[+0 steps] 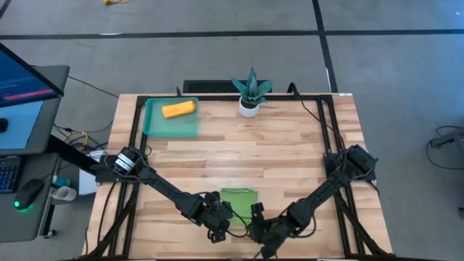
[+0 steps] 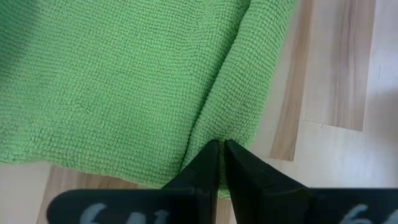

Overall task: Roll microfiber towels into tight, uniform cylinder then place into a basket
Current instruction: Roll the light green microfiber cloth

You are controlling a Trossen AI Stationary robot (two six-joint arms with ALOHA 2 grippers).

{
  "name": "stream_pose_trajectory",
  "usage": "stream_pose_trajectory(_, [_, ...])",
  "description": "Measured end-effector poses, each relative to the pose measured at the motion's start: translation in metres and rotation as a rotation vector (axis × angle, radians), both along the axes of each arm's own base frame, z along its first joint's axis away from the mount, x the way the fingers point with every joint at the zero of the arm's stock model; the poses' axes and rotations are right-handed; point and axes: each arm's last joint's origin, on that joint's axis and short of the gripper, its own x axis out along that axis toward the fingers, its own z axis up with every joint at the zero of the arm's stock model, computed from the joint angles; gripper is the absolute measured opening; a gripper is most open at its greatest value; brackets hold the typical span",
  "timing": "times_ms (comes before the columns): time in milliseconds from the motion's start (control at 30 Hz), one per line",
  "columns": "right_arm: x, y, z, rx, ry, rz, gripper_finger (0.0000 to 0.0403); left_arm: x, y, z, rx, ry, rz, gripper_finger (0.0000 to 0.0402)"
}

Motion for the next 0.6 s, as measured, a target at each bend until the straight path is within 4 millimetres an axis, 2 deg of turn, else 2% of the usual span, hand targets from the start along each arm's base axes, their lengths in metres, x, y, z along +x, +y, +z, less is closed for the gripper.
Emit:
stream_pose_trajectory(133, [0.006,-0.007,-0.008,0.025,0.064,0.003,0.009,0.0,0.0,0.0,0.0,0.0,0.0,0.0019])
stream_pose_trajectory(367, [0.014,-0.024,-0.021,0.041,0.15,-0.1,0.0012,0.0,0.0,0.0,0.001,-0.001,-0.002,0.0019])
stream_pose_trajectory(467, [0.015,-0.031,-0.024,0.039,0.184,-0.142,0.0008,0.0,0.0,0.0,0.001,-0.002,-0.004,0.0019])
stream_pose_trajectory(600, [0.018,-0.034,-0.023,0.049,0.178,-0.175,0.0023,0.0,0.0,0.0,0.002,-0.002,-0.004,0.0019])
